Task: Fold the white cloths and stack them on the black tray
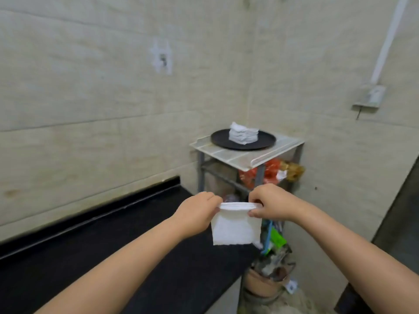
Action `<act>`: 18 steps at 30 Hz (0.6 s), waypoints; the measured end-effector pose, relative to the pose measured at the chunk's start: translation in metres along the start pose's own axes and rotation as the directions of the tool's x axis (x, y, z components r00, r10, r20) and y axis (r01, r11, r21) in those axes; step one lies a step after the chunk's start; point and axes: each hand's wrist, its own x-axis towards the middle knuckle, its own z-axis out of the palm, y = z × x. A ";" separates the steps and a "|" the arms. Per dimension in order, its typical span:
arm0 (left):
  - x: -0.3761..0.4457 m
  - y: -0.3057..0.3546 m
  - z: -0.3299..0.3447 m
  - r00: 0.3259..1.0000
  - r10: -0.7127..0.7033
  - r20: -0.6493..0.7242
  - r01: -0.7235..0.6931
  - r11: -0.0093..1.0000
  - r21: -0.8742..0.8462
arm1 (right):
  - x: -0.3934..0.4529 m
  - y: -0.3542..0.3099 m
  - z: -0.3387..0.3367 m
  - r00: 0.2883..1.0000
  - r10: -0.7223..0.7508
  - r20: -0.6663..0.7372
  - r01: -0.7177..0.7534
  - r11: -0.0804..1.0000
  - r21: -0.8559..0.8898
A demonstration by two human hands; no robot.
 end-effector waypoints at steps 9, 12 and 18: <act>0.266 -0.031 -0.017 0.991 -0.076 -0.111 0.068 0.995 -0.072 | 0.145 0.180 -0.099 0.992 0.002 -0.129 -0.004 1.000 -0.018; 0.328 -0.040 -0.029 0.977 -0.161 -0.137 0.148 0.984 -0.101 | 0.192 0.223 -0.123 0.986 -0.007 -0.168 0.009 1.000 0.010; 0.429 -0.064 -0.016 0.908 -0.398 -0.131 0.340 0.883 -0.324 | 0.287 0.300 -0.140 0.974 0.062 -0.219 -0.011 0.974 0.227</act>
